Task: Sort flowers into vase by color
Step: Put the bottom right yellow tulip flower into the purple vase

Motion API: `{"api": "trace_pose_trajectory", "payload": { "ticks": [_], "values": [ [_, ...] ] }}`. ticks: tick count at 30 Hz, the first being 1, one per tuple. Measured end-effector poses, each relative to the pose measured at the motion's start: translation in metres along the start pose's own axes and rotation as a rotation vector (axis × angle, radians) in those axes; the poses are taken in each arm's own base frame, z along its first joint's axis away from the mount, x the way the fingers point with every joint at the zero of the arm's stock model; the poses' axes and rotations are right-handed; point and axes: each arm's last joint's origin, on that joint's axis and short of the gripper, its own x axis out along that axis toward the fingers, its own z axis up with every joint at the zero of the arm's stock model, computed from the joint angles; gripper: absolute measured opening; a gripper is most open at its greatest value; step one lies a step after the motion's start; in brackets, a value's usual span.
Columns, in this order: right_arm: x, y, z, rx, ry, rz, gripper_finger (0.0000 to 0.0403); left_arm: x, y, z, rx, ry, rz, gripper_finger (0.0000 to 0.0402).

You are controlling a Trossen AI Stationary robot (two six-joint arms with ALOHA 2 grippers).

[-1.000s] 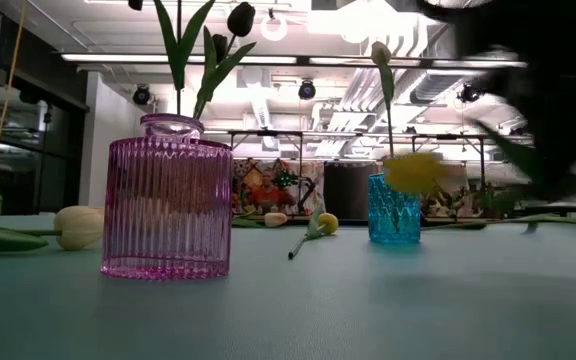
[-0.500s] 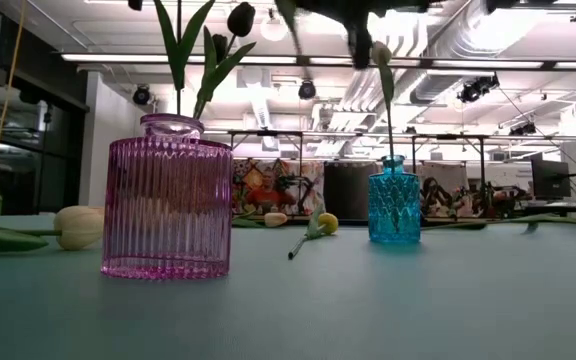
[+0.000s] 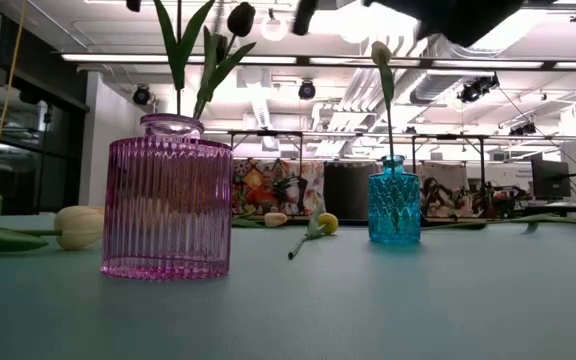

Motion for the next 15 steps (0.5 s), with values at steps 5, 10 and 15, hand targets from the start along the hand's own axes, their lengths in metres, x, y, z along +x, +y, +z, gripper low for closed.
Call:
{"api": "trace_pose_trajectory", "payload": {
  "ticks": [5, 10, 15],
  "values": [
    [0.018, -0.004, -0.016, 0.022, 0.045, 0.082, 0.0, 0.0, 0.0, 0.0, -0.025, -0.003, 0.008, 0.0235],
    [0.017, -0.006, -0.022, 0.027, 0.077, 0.08, 0.0, 0.0, 0.0, 0.0, -0.025, -0.003, 0.007, 0.0235],
    [0.017, -0.007, -0.024, 0.008, 0.096, 0.074, 0.0, 0.0, 0.0, 0.0, -0.026, -0.003, 0.008, 0.0235]
  ]
}}
